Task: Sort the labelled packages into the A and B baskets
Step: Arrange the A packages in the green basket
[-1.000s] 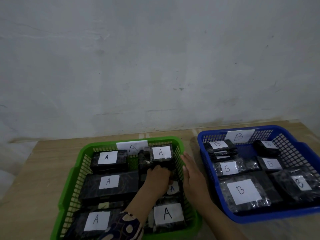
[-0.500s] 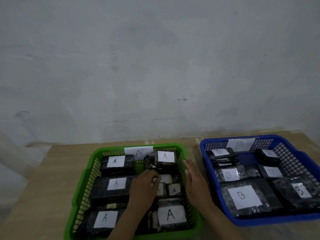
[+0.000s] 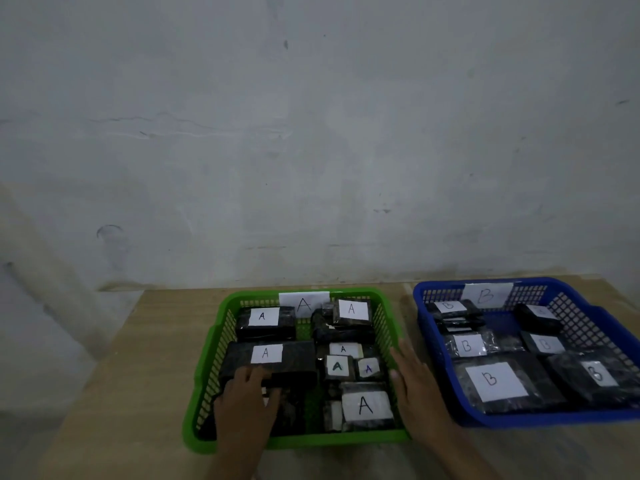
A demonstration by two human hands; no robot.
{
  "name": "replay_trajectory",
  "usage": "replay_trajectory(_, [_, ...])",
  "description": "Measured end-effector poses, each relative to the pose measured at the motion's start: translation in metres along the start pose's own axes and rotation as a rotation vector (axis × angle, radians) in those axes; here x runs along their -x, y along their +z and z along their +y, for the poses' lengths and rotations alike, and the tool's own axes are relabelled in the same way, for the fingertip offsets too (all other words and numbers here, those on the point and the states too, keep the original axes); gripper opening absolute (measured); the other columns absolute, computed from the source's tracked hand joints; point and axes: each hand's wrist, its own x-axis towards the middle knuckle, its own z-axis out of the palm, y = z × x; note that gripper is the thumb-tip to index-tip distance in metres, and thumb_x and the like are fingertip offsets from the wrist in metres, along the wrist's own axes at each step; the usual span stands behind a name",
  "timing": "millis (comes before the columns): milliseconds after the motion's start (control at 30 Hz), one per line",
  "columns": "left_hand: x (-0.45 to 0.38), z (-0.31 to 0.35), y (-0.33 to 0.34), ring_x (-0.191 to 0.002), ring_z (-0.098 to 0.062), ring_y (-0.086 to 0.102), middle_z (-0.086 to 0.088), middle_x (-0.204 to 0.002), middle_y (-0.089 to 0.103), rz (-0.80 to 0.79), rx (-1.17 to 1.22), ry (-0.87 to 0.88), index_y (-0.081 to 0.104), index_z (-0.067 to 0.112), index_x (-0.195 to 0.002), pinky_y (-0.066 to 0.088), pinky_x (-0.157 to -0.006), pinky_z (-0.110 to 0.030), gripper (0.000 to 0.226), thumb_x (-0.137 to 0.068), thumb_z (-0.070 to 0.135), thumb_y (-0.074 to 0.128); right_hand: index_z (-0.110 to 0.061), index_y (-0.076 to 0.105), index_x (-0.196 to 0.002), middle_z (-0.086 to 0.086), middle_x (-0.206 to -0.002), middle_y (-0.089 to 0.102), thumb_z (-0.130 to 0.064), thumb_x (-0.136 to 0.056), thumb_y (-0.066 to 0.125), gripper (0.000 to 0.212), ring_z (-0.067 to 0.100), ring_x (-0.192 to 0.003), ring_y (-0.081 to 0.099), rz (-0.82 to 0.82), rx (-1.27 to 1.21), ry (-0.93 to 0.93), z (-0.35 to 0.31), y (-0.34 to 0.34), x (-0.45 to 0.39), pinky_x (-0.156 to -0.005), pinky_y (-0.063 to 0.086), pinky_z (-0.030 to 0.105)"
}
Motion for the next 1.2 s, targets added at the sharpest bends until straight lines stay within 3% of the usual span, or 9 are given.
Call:
replay_trajectory(67, [0.004, -0.006, -0.004, -0.097, -0.023, 0.056, -0.004, -0.107, 0.048, -0.148, -0.017, -0.122, 0.05, 0.021, -0.097, 0.048, -0.077, -0.032, 0.024, -0.082, 0.035, 0.062, -0.027, 0.01, -0.143, -0.016, -0.142, -0.014, -0.086, -0.061, -0.001, 0.102, 0.006, -0.138, -0.008, -0.052, 0.056, 0.011, 0.001, 0.001, 0.004, -0.11, -0.005, 0.028])
replay_trajectory(167, [0.006, -0.009, -0.004, -0.098, -0.025, 0.056, -0.006, -0.111, 0.047, -0.172, 0.039, -0.159, 0.049, 0.019, -0.1, 0.048, -0.078, -0.033, 0.028, -0.082, 0.036, 0.061, -0.03, 0.0, -0.143, -0.013, -0.141, -0.027, -0.063, -0.08, 0.044, 0.084, 0.009, -0.137, -0.018, -0.164, 0.174, 0.028, 0.0, -0.001, 0.008, -0.109, -0.011, 0.033])
replay_trajectory(233, [0.007, -0.008, -0.003, -0.098, -0.024, 0.057, -0.005, -0.114, 0.047, -0.156, 0.018, -0.139, 0.051, 0.018, -0.107, 0.048, -0.078, -0.032, 0.032, -0.083, 0.037, 0.06, -0.028, 0.003, -0.143, -0.011, -0.14, -0.027, -0.057, -0.079, 0.052, 0.086, 0.013, -0.14, -0.017, -0.164, 0.21, 0.043, 0.0, -0.001, 0.008, -0.111, -0.01, 0.036])
replay_trajectory(367, [0.013, -0.01, -0.003, -0.098, -0.021, 0.057, -0.001, -0.11, 0.053, -0.056, 0.022, -0.112, 0.053, 0.024, -0.106, 0.049, -0.081, -0.034, 0.031, -0.081, 0.042, 0.06, -0.028, 0.009, -0.143, -0.015, -0.141, -0.021, -0.06, -0.08, 0.043, 0.079, 0.01, -0.14, -0.014, -0.099, 0.109, 0.043, -0.004, 0.003, 0.016, -0.113, -0.007, 0.034])
replay_trajectory(567, [0.03, -0.002, -0.008, -0.097, -0.02, 0.057, 0.001, -0.106, 0.058, 0.028, 0.085, -0.087, 0.057, 0.024, -0.103, 0.048, -0.082, -0.036, 0.023, -0.084, 0.038, 0.056, -0.028, 0.014, -0.142, -0.015, -0.145, -0.012, -0.041, -0.094, 0.038, 0.056, 0.0, -0.129, -0.01, -0.048, 0.032, 0.032, -0.003, -0.004, 0.034, -0.115, 0.0, 0.035])
replay_trajectory(733, [0.041, 0.027, -0.008, -0.107, -0.015, 0.052, 0.007, -0.116, 0.054, -0.047, 0.013, -0.009, 0.051, 0.029, -0.112, 0.04, -0.092, -0.032, 0.027, -0.089, 0.041, 0.045, -0.026, 0.017, -0.142, -0.017, -0.142, -0.008, -0.033, -0.096, 0.036, 0.05, 0.004, -0.136, -0.003, -0.059, -0.019, -0.009, -0.001, -0.017, 0.039, -0.117, 0.004, 0.035])
replay_trajectory(867, [0.039, 0.061, -0.001, -0.116, -0.013, 0.045, 0.008, -0.123, 0.05, -0.125, -0.029, 0.04, 0.045, 0.03, -0.119, 0.03, -0.101, -0.032, 0.029, -0.092, 0.041, 0.04, -0.027, 0.015, -0.142, -0.019, -0.139, -0.008, -0.035, -0.096, 0.036, 0.051, -0.001, -0.129, -0.006, -0.094, -0.047, -0.022, 0.002, -0.027, 0.045, -0.117, 0.006, 0.035])
replay_trajectory(1067, [0.042, 0.094, 0.017, -0.116, -0.015, 0.045, 0.006, -0.122, 0.053, -0.175, 0.006, 0.029, 0.046, 0.029, -0.119, 0.03, -0.102, -0.035, 0.03, -0.092, 0.041, 0.04, -0.029, 0.009, -0.142, -0.02, -0.139, -0.009, -0.035, -0.096, 0.033, 0.052, -0.001, -0.129, -0.008, -0.123, -0.033, -0.049, 0.016, -0.041, 0.047, -0.116, 0.003, 0.033])
replay_trajectory(1200, [0.037, 0.101, 0.026, -0.123, -0.019, 0.042, 0.002, -0.133, 0.046, -0.286, 0.015, -0.009, 0.038, 0.026, -0.129, 0.032, -0.103, -0.038, 0.043, -0.09, 0.044, 0.044, -0.027, 0.017, -0.142, -0.017, -0.146, -0.002, -0.034, -0.096, 0.034, 0.049, 0.002, -0.133, -0.006, -0.108, -0.031, -0.066, 0.023, -0.046, 0.04, -0.117, 0.006, 0.035])
